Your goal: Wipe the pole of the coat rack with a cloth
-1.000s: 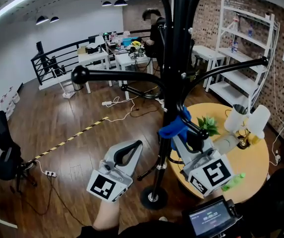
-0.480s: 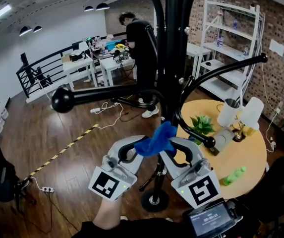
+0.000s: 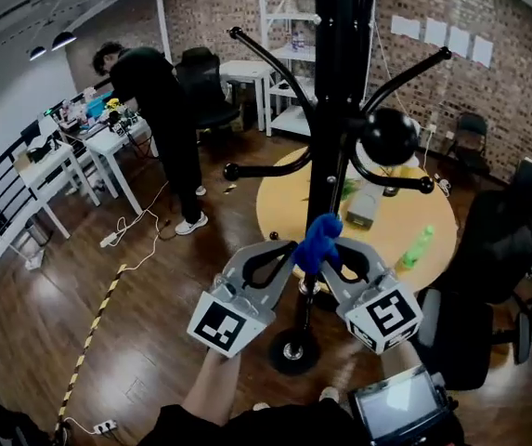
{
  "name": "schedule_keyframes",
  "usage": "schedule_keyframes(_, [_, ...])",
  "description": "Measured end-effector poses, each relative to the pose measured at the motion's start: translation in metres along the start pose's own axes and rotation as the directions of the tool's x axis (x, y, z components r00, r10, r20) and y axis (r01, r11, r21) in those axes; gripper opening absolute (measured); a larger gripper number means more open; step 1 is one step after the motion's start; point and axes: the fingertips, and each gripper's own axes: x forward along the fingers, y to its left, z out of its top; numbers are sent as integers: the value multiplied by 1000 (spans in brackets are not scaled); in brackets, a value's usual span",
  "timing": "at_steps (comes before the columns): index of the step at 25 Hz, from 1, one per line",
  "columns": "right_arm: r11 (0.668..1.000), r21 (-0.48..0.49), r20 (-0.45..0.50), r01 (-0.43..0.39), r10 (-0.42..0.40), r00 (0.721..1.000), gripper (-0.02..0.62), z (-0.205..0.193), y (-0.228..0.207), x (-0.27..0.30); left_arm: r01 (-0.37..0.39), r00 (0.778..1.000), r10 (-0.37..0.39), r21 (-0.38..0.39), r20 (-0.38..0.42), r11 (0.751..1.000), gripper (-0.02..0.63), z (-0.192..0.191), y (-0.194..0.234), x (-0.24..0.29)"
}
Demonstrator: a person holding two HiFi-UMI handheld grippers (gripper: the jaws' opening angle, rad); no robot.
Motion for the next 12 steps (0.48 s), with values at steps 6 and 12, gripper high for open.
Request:
schedule_keyframes(6, [996, 74, -270, -39, 58, 961, 52, -79, 28, -1, 10, 1000, -11, -31, -29, 999, 3, -35, -8, -11])
schedule_keyframes(12, [963, 256, -403, -84, 186, 896, 51, -156, 47, -3, 43, 981, -55, -70, -185, 997, 3, -114, -34, -18])
